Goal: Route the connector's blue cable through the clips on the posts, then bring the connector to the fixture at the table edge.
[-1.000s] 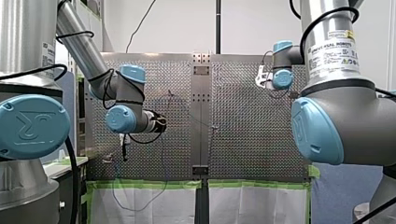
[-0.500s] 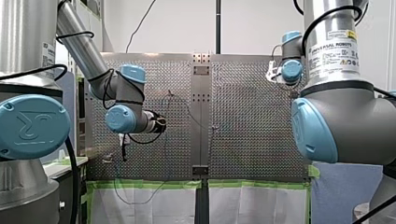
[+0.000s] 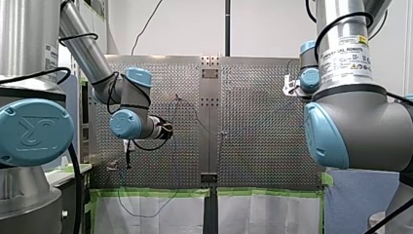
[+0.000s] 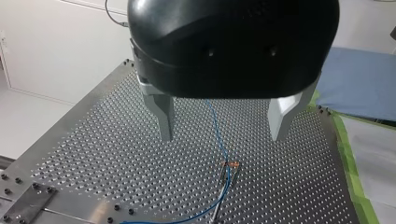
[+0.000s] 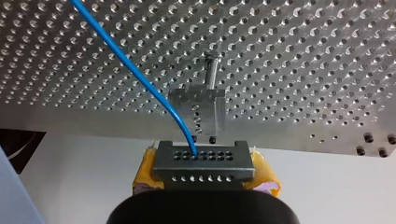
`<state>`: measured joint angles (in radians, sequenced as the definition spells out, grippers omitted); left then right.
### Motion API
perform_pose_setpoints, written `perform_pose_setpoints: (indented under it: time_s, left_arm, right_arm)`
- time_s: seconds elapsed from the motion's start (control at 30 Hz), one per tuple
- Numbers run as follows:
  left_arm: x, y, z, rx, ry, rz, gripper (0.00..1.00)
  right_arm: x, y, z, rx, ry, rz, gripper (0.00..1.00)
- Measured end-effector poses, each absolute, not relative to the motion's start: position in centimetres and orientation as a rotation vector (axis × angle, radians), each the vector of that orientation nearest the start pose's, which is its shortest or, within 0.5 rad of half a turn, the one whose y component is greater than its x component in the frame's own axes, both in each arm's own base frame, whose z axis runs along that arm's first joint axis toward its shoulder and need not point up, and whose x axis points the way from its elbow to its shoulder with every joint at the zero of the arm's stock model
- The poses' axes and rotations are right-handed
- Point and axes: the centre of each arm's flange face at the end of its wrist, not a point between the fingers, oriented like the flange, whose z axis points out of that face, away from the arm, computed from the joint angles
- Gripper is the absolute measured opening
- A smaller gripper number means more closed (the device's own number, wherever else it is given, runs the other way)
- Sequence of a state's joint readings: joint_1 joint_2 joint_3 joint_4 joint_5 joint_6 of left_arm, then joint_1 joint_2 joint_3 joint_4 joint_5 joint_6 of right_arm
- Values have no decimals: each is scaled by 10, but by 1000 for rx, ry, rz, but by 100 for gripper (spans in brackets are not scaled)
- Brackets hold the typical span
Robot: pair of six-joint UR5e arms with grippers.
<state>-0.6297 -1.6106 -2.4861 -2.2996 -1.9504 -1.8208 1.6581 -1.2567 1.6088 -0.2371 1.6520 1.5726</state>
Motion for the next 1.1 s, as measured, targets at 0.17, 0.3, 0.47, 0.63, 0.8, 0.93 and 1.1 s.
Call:
perform_pose_setpoints:
  time_s: [0.17, 0.3, 0.47, 0.63, 0.8, 0.93, 1.1]
  left_arm:
    - [206, -268, 157, 32, 1687, -339, 100]
    - [206, -268, 157, 31, 1687, -333, 100]
    - [206, -267, 157, 44, 1688, -319, 100]
    - [206, -267, 157, 66, 1687, -297, 100]
    - [206, -267, 157, 89, 1684, -277, 100]
    - [206, -267, 157, 102, 1685, -269, 100]
    - [206, -267, 157, 105, 1685, -266, 100]
  right_arm:
    - [169, -581, 324, 1298, -1255, 1181, 0]
    - [165, -586, 326, 1289, -1231, 1216, 0]
    - [159, -590, 327, 1297, -1212, 1242, 0]
    - [154, -594, 326, 1311, -1189, 1265, 0]
    - [150, -600, 320, 1331, -1166, 1287, 0]
    - [147, -608, 304, 1361, -1147, 1298, 0]
    - [141, -620, 283, 1386, -1125, 1308, 0]
